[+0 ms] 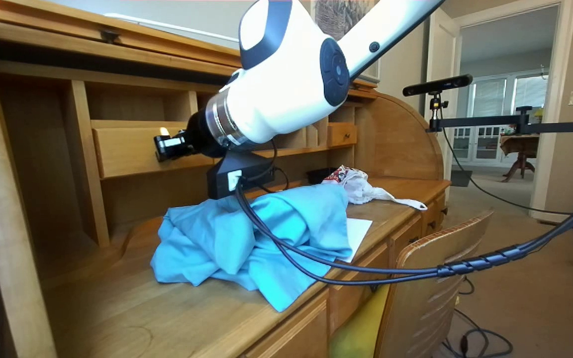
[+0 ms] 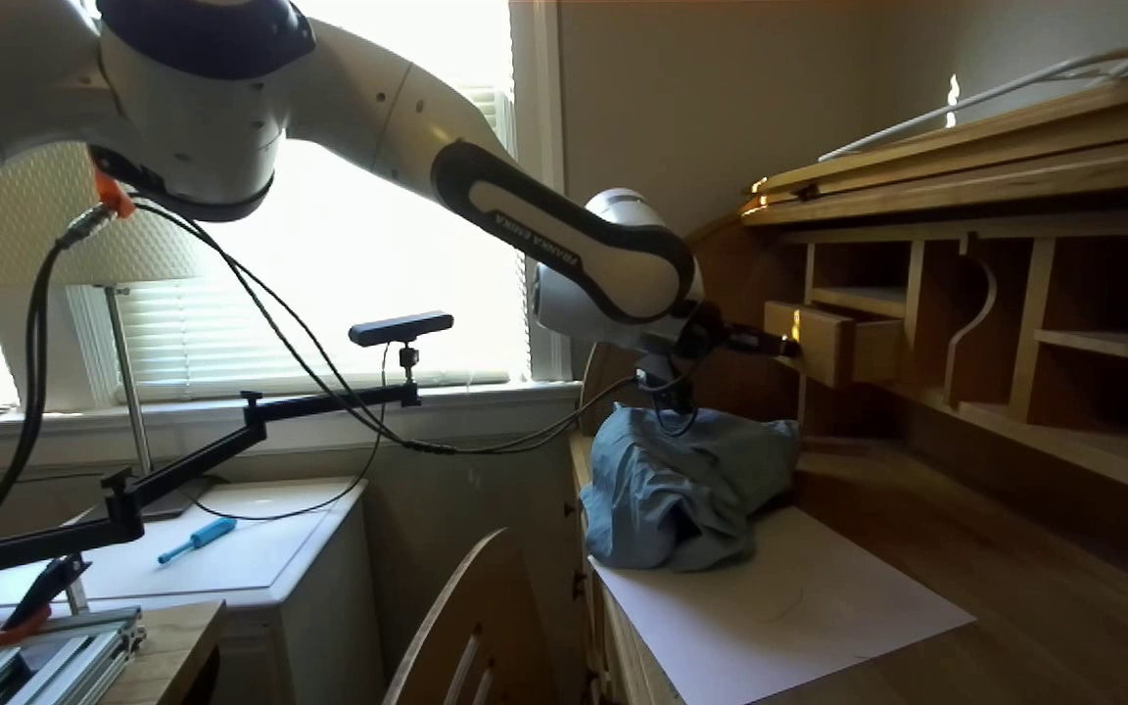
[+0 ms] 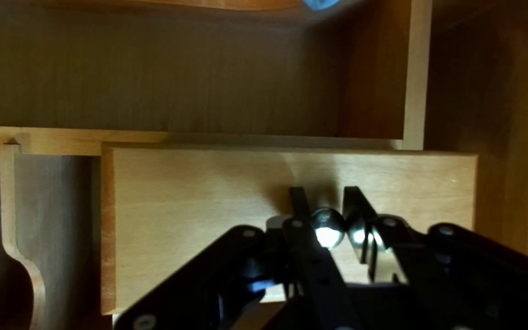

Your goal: Pull open the drawer

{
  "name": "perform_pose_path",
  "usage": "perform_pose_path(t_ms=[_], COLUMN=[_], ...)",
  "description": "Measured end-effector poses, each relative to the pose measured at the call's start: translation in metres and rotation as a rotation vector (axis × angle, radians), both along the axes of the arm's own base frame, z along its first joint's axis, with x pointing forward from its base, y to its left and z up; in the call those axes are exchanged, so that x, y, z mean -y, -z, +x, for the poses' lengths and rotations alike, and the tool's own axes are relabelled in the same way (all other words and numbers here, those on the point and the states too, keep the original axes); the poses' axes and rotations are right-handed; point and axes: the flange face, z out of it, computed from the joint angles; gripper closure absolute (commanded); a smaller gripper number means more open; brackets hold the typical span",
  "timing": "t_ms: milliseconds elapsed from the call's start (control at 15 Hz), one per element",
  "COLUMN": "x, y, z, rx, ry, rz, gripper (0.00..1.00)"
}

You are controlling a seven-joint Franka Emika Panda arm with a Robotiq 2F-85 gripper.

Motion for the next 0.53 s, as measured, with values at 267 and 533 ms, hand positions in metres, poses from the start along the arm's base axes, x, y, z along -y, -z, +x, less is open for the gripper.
perform_pose_path(t_ms=[267,533], x=[0.0019,0.0021], y=[-0.007,-0.0073], z=[-0.0036,-0.0038], rx=[-0.049,-0.051], ry=[-0.015,-0.016], rz=[0.018,0.019], gripper=[0.94,0.94])
